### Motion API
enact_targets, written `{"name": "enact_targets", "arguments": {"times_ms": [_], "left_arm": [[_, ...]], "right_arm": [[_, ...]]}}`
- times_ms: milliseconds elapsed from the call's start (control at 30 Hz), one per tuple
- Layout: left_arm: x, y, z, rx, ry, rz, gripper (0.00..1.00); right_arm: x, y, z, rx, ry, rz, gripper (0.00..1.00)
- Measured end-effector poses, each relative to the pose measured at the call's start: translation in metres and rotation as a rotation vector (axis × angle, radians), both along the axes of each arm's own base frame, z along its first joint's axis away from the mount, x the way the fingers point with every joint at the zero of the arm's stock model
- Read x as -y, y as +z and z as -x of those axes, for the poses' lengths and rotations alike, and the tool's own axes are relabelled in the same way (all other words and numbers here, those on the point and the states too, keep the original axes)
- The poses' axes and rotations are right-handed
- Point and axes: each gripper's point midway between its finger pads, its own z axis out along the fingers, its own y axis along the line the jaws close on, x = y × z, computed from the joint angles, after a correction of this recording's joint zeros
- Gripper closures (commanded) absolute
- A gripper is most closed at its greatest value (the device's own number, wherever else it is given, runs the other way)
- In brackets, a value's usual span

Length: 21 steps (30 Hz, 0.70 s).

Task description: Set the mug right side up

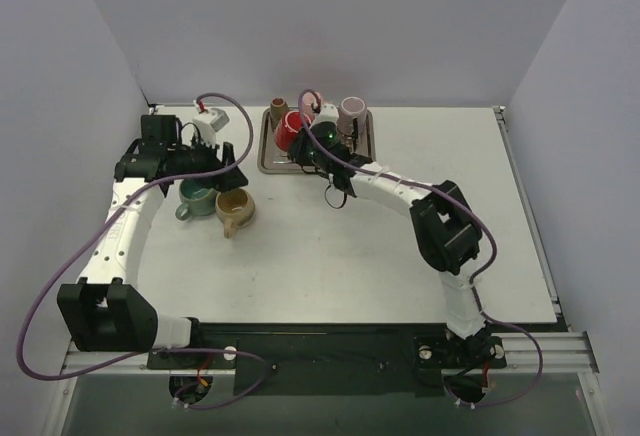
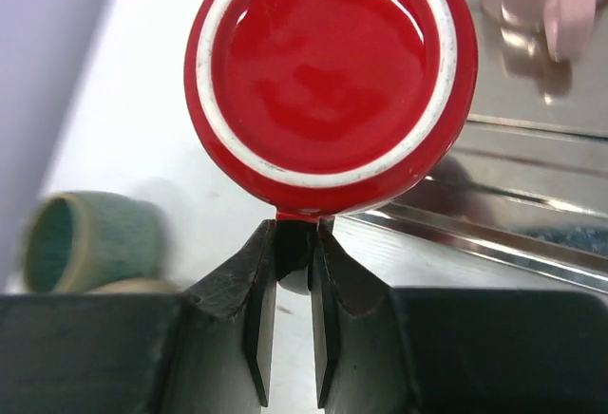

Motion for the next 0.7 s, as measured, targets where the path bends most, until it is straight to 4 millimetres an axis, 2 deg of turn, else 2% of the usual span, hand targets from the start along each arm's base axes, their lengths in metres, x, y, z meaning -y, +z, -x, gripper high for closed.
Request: {"name": "enact_targets", "arguments": {"times_ms": [133, 233, 300, 333, 433, 500, 600, 700], "left_arm": [[0.003, 0.031, -0.018, 0.000, 0.098, 0.214, 0.28], [0.002, 0.061, -0.033, 0.013, 0.149, 0.397, 0.26], [0.003, 0.081, -0.040, 0.023, 0.156, 0.508, 0.22], [0.003, 0.090, -0.043, 0.031, 0.152, 0.556, 0.19], [0.010, 0.111, -0.046, 0.045, 0.124, 0.667, 0.17], [0.018, 0.119, -0.045, 0.031, 0.103, 0.717, 0.14], [0.028, 0.125, -0.044, 0.010, 0.062, 0.754, 0.15], [0.034, 0.122, -0.038, -0.005, 0.013, 0.751, 0.15]], "right_arm": [[0.002, 0.087, 0.014, 0.145, 0.002, -0.174, 1.00], [0.003, 0.160, 0.034, 0.260, 0.038, -0.338, 1.00], [0.006, 0.200, 0.051, 0.317, 0.067, -0.442, 1.00], [0.006, 0.213, 0.061, 0.331, 0.087, -0.482, 1.00], [0.002, 0.239, 0.088, 0.372, 0.134, -0.549, 1.00], [-0.006, 0.247, 0.104, 0.368, 0.166, -0.562, 1.00], [-0.018, 0.244, 0.119, 0.344, 0.206, -0.558, 1.00], [-0.021, 0.232, 0.128, 0.303, 0.224, -0.531, 1.00]]}}
